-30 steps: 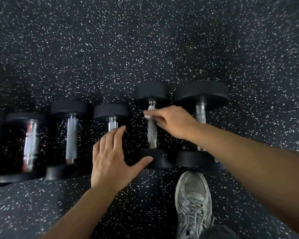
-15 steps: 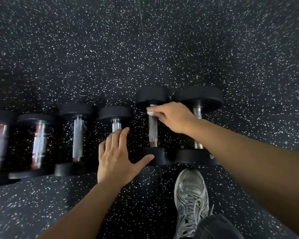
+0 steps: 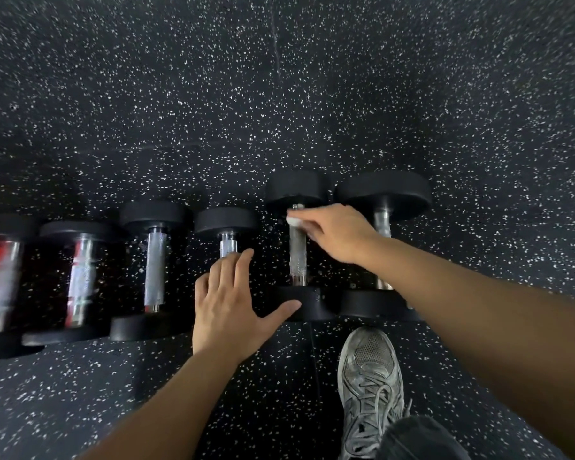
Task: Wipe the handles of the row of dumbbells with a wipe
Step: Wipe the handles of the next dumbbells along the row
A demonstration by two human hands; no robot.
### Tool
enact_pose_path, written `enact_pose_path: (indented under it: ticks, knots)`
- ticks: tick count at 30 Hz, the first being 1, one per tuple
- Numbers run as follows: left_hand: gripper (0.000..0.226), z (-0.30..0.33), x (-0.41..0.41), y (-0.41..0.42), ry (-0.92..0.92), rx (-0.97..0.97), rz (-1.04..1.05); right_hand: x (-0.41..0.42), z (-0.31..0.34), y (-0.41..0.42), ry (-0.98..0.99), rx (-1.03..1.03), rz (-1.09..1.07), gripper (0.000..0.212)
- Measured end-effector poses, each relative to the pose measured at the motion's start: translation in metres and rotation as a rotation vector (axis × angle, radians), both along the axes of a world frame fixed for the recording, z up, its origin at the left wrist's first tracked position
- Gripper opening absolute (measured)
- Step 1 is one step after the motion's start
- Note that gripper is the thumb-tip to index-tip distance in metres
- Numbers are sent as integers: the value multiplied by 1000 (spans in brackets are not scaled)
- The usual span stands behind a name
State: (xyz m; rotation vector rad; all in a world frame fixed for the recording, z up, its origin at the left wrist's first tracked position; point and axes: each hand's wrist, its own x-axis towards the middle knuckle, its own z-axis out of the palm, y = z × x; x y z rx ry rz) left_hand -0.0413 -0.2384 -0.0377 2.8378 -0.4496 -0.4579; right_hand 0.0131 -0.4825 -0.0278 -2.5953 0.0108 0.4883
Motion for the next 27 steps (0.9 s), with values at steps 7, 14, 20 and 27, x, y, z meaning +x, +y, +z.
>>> enact_pose_path:
  ticks: [7, 14, 20, 27]
  knots:
    - [115, -1, 0, 0, 3, -4, 1, -16, 5, 5, 285, -50, 332, 37]
    - [114, -1, 0, 1, -5, -17, 6, -8, -1, 1, 124, -18, 221, 36]
    - [114, 0, 0, 1, -7, -21, 6, -4, -14, -2, -160, 75, -2, 36]
    - [114, 2, -1, 0, -8, -40, 14, -18, -15, 1, 12, -23, 184, 36]
